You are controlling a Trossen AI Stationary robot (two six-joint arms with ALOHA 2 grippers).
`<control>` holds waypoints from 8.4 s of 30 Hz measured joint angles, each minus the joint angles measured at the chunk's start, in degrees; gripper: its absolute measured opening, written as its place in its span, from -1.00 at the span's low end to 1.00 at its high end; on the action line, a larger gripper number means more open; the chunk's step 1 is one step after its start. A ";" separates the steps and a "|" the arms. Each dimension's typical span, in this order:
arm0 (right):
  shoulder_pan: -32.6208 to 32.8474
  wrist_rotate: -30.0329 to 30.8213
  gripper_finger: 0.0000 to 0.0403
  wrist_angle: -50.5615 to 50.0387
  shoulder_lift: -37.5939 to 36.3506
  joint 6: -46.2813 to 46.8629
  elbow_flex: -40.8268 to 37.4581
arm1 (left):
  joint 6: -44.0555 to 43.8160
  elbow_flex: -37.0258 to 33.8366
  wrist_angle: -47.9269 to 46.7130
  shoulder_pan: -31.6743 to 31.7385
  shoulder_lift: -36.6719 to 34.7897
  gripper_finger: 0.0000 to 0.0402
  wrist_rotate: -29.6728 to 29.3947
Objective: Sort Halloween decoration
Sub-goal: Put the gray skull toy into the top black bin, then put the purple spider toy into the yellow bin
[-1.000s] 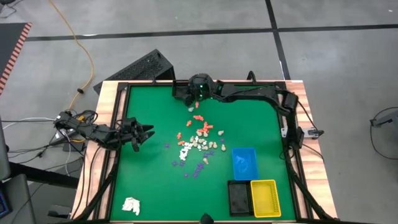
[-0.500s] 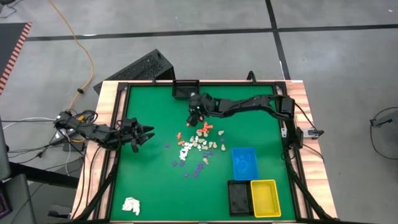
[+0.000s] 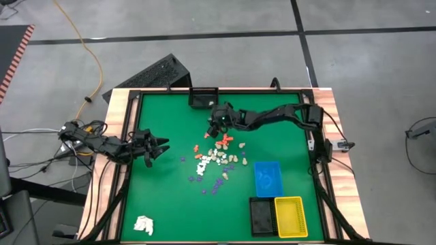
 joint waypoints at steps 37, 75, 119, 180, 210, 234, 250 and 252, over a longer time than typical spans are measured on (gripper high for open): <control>2.69 1.51 -0.90 0.41 1.15 -3.25 0.61 | -0.21 0.00 0.02 0.00 0.47 -0.06 -0.33; 1.78 12.04 0.08 8.88 7.36 4.15 3.59 | 0.42 0.00 0.04 0.00 1.80 -0.06 -0.35; 4.48 16.44 -0.74 1.66 6.72 11.29 8.63 | -0.44 0.00 0.04 0.01 1.79 -0.06 0.05; 31.05 0.54 -0.24 -49.67 -46.67 10.50 -0.66 | 0.89 6.55 0.76 0.02 23.06 -0.06 14.88; 19.95 -0.13 -0.24 -44.14 -26.96 26.08 -14.14 | -4.79 10.19 2.46 0.01 34.42 -0.06 14.68; 19.50 3.00 -0.24 -41.22 -17.70 25.77 -14.20 | -3.93 10.21 2.27 0.01 34.42 -0.06 14.03; 19.20 3.02 -0.69 -41.56 -15.52 28.27 -14.05 | -4.43 10.23 1.40 0.02 34.42 -0.06 14.01; 19.20 2.98 -0.81 -41.65 -15.87 28.28 -14.10 | -4.43 10.23 1.40 0.02 34.42 -0.06 13.95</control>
